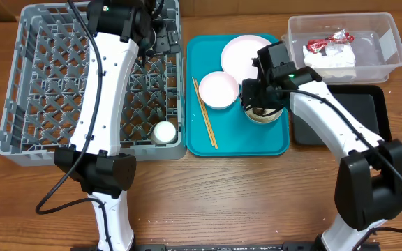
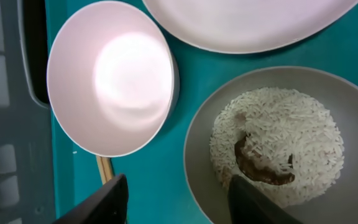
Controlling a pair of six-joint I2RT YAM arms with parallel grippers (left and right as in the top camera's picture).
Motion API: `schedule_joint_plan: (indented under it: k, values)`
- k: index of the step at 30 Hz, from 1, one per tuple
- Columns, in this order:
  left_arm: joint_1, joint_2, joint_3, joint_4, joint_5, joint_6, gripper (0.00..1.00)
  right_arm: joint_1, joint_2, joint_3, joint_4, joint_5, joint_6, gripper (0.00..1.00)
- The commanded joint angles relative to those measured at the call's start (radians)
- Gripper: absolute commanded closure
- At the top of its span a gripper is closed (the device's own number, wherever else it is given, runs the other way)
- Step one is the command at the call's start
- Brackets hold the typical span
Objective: Sort waste into correct bins and load items into the dishwasher
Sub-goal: 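Place the white cup upside down in the dish rack with left gripper, then grasp the rice bowl with the right gripper and lift it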
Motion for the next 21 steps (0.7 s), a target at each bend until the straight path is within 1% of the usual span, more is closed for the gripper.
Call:
schedule_joint_plan:
  k: [1, 3, 12, 14, 15, 16, 21]
  values:
    - [0.006, -0.014, 0.014, 0.025, -0.053, 0.01, 0.0, 0.046, 0.036, 0.005, 0.019, 0.026, -0.195, 0.57]
    - [0.006, -0.014, 0.014, 0.026, -0.151, 0.011, 0.0, 0.078, 0.096, 0.005, 0.011, 0.123, -0.208, 0.59]
    - [0.033, -0.014, 0.014, 0.04, -0.16, 0.01, 0.0, 0.082, 0.129, 0.005, 0.004, 0.237, -0.205, 0.64]
    - [0.037, -0.014, 0.014, 0.042, -0.16, 0.01, 0.0, 0.082, 0.13, 0.004, -0.004, 0.236, -0.205, 0.72]
    - [0.038, -0.014, 0.014, 0.042, -0.16, 0.01, 0.0, 0.082, 0.13, 0.004, -0.01, 0.235, -0.203, 0.78]
    - [0.038, -0.014, 0.014, 0.042, -0.16, 0.01, 0.0, 0.083, 0.129, 0.004, -0.015, 0.236, -0.195, 0.82]
    - [0.038, -0.014, 0.014, 0.045, -0.161, 0.01, 0.0, 0.087, 0.129, 0.005, -0.047, 0.233, -0.152, 0.96]
